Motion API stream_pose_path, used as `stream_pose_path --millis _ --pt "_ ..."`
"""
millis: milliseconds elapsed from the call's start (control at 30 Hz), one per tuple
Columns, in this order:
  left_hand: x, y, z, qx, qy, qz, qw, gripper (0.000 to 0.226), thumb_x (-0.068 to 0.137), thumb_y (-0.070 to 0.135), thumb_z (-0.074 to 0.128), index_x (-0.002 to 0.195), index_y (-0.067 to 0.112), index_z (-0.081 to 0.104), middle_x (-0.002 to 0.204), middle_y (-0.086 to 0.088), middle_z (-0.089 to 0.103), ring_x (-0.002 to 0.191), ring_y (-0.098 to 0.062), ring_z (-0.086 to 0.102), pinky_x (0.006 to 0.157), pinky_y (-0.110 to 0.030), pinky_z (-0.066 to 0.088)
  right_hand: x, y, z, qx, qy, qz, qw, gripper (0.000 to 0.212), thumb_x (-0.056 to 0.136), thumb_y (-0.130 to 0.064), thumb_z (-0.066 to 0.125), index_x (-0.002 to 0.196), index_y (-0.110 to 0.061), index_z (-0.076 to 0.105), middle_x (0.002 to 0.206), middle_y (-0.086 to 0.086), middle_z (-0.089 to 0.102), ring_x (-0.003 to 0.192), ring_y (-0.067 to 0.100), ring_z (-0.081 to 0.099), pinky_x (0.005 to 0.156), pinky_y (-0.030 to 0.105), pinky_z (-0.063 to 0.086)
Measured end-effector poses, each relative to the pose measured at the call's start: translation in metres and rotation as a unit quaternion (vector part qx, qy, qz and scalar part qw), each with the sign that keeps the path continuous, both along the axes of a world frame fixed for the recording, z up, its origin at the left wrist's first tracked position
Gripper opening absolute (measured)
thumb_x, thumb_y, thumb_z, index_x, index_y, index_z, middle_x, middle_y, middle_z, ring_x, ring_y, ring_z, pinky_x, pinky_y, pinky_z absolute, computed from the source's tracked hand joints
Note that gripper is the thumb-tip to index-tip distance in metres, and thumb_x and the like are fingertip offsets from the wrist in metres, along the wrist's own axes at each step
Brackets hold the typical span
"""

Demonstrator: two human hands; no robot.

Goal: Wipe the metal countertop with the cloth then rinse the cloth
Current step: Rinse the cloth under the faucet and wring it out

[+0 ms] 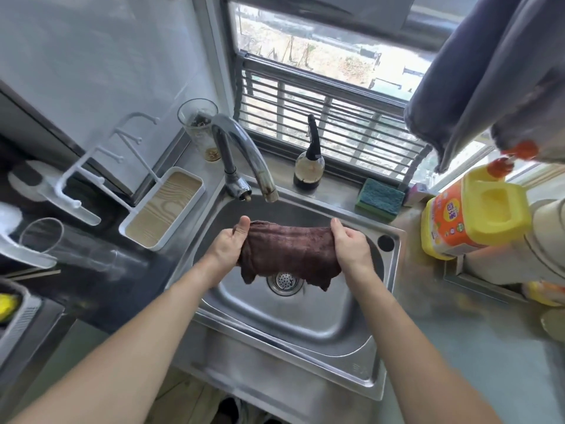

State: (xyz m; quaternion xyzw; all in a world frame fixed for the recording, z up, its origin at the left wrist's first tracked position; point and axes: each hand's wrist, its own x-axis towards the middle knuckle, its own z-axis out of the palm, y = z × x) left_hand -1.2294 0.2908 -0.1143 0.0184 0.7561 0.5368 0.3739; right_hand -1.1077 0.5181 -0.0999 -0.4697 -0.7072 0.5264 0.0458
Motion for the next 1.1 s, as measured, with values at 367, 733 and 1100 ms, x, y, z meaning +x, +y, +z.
stream_pose_path --millis 367,733,1100 --pt "0.001 -0.031 0.008 0.025 -0.207 -0.129 0.969 0.061 0.080 0.037 0.074 0.126 -0.003 0.067 0.128 -0.030 0.065 0.124 -0.047 0.059 0.108 -0.051 0.045 0.010 0.028 0.001 -0.054 0.127 0.018 0.990 0.048 0.104 -0.045 0.052 0.067 -0.018 0.064 0.054 -0.012 0.062 0.053 0.004 0.062 0.056 0.014 0.049" --pt "-0.002 -0.039 0.000 0.370 -0.345 0.201 0.839 0.050 0.086 0.001 0.040 0.134 -0.010 0.050 0.120 -0.024 0.066 0.101 -0.030 0.072 0.086 -0.034 0.062 0.013 0.012 0.002 -0.158 0.215 -0.054 0.962 0.049 0.107 -0.040 0.049 0.068 -0.018 0.069 0.067 -0.005 0.068 0.064 0.011 0.065 0.064 0.027 0.055" --pt "0.013 -0.023 -0.015 0.070 -0.279 0.041 0.957 0.033 0.095 0.019 0.037 0.114 0.013 0.063 0.095 -0.008 0.064 0.087 -0.019 0.055 0.084 -0.034 0.042 -0.001 0.013 -0.007 -0.109 0.148 -0.110 0.977 0.044 0.103 -0.052 0.049 0.074 -0.021 0.060 0.070 -0.004 0.058 0.070 0.013 0.057 0.075 0.034 0.051"
